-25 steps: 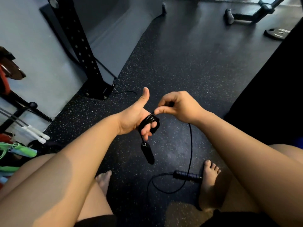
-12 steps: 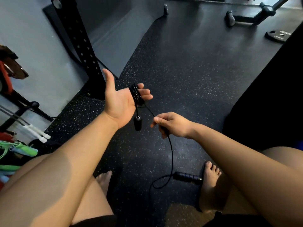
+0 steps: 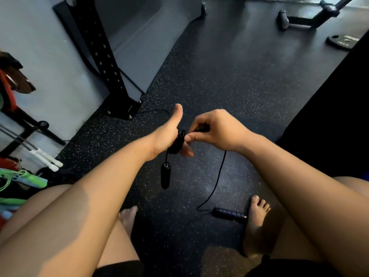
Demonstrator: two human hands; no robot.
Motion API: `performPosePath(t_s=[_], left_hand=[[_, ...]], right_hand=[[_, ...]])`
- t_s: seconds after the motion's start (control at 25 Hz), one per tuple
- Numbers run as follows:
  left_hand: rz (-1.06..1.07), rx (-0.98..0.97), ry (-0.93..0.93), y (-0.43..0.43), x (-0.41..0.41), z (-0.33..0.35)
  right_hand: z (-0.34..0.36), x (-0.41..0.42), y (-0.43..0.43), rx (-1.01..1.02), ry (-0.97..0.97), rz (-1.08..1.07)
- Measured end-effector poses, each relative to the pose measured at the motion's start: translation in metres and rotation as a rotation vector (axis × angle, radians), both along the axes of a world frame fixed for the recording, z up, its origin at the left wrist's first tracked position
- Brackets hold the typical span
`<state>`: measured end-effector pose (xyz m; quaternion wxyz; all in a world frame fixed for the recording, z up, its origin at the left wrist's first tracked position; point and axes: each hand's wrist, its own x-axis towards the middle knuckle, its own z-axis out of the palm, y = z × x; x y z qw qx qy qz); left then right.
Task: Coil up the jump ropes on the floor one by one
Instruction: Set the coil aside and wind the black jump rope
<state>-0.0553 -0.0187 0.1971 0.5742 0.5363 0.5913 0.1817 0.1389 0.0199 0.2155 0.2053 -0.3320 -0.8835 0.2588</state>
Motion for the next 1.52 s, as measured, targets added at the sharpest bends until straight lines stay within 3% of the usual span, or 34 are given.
performPosePath(t_s=[0.16, 0.32, 0.56, 0.76, 0.92, 1.0, 1.12, 1.28, 1.52], left_hand=[[-0.153, -0.082, -0.028, -0.007, 0.005, 0.009], [-0.127, -0.102, -0.271, -0.006, 0.007, 0.017], [0.085, -0.011, -0.703, 0.002, 0.015, 0.019], [0.325, 0.081, -0.895, 0.015, 0.026, 0.02], [0.441, 0.153, -0.872, 0.029, 0.031, 0.031], [0.493, 0.169, -0.798, 0.037, 0.029, 0.037], [0.533, 0.133, -0.602, 0.043, 0.025, 0.037], [0.38, 0.013, -0.351, 0.046, 0.037, 0.025], [-0.01, 0.004, -0.256, 0.05, 0.044, 0.021]], right_hand=[[-0.004, 0.007, 0.006, -0.058, 0.089, 0.03], [-0.023, 0.011, 0.013, -0.192, 0.224, -0.048], [-0.054, 0.007, 0.011, -0.49, 0.368, -0.189], [-0.056, 0.012, 0.01, -0.642, 0.192, -0.24], [-0.039, 0.016, 0.012, -0.7, -0.102, -0.143], [-0.027, 0.016, 0.01, -0.728, -0.157, -0.082], [-0.006, 0.014, 0.008, -0.614, -0.204, -0.006], [0.021, 0.021, 0.022, -0.276, -0.246, 0.009], [0.027, 0.043, 0.045, -0.09, -0.118, 0.039]])
